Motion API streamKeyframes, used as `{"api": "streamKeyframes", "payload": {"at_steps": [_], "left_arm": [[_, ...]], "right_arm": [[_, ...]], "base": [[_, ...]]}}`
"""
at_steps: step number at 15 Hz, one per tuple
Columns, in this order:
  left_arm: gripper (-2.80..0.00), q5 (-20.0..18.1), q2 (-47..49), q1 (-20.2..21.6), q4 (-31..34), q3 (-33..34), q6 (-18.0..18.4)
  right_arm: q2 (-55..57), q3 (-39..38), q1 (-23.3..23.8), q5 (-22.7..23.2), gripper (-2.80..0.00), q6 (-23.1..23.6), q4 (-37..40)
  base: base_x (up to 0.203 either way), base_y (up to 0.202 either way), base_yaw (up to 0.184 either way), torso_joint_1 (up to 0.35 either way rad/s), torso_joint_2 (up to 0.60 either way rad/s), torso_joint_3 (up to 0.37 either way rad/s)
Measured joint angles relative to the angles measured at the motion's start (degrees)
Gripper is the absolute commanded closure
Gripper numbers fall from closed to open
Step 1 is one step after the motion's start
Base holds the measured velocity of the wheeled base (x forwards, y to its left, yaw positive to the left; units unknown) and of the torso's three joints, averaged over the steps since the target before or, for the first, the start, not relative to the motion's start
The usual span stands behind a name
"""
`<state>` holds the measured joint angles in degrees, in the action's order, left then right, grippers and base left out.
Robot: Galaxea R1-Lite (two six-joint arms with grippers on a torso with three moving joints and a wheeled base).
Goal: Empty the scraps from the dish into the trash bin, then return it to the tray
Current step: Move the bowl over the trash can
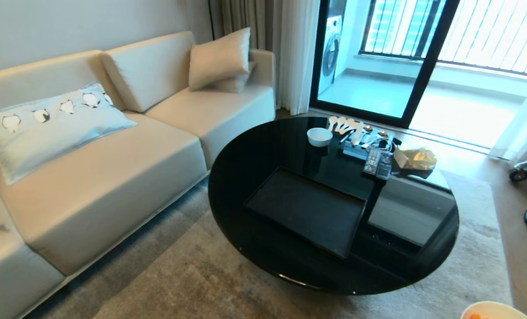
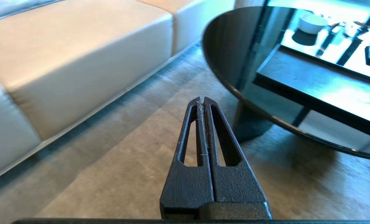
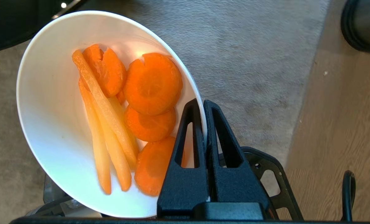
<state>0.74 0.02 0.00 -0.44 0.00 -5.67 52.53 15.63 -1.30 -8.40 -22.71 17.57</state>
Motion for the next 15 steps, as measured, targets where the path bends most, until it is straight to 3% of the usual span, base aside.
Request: {"api": "streamKeyframes", "payload": {"at_steps": [15], "left_arm": [[0.00, 0.0, 0.0, 0.0, 0.0, 0.0, 0.0]], "right_arm": [[-0.1, -0.4, 0.0, 0.0, 0.00, -0.1, -0.1]], "base": [[0.000, 0.011, -0.167, 0.003, 0.00, 0.002]]}}
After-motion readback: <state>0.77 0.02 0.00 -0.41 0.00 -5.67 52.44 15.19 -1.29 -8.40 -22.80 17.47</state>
